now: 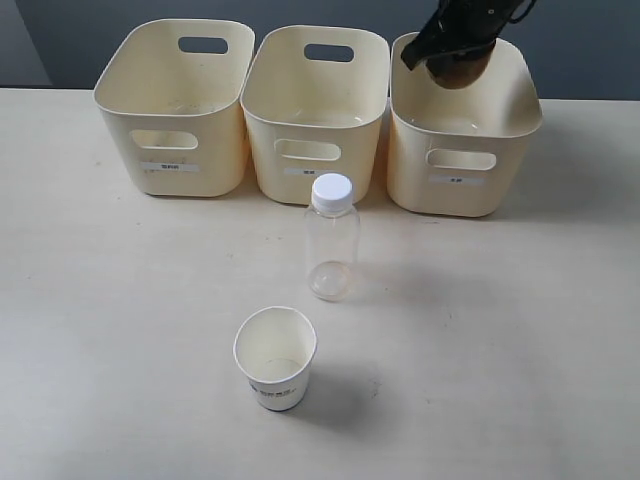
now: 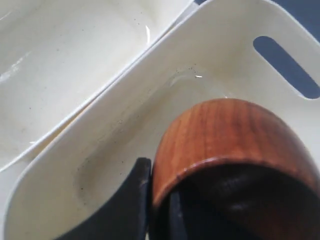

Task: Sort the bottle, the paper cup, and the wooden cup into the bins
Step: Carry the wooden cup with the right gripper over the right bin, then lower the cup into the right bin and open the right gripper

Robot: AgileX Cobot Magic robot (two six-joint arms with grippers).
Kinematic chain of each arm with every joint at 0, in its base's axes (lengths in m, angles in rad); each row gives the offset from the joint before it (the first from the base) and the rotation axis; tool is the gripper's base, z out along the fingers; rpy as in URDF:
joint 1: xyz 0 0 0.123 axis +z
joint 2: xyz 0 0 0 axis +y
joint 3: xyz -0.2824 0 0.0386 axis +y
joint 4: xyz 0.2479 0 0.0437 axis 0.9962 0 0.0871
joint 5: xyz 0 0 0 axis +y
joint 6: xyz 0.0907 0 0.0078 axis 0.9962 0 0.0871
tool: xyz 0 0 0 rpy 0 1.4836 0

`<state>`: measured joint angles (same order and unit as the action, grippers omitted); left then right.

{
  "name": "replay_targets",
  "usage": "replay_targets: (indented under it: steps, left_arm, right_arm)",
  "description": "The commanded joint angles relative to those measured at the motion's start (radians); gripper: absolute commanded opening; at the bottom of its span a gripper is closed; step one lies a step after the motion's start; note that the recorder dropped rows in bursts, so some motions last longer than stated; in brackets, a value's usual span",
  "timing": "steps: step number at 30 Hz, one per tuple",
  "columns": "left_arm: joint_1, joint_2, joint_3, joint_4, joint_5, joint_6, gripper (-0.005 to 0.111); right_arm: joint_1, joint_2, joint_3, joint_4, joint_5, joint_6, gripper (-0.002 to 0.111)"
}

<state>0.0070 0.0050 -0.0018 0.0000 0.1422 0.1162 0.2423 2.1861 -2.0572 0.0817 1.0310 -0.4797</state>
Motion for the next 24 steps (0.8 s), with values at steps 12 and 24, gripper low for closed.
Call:
replay_targets:
  steps: [12,24]
  left_arm:
    - [0.0,-0.005,0.002,0.0,-0.007,-0.001,0.0]
    - [0.0,-0.005,0.002,0.0,-0.007,-0.001,0.0]
  right_arm:
    - [-0.08,0.29,-0.253,0.102,0.14,-0.153,-0.001]
    - [-0.091,0.326,-0.253,0.109,0.109,-0.171,0.002]
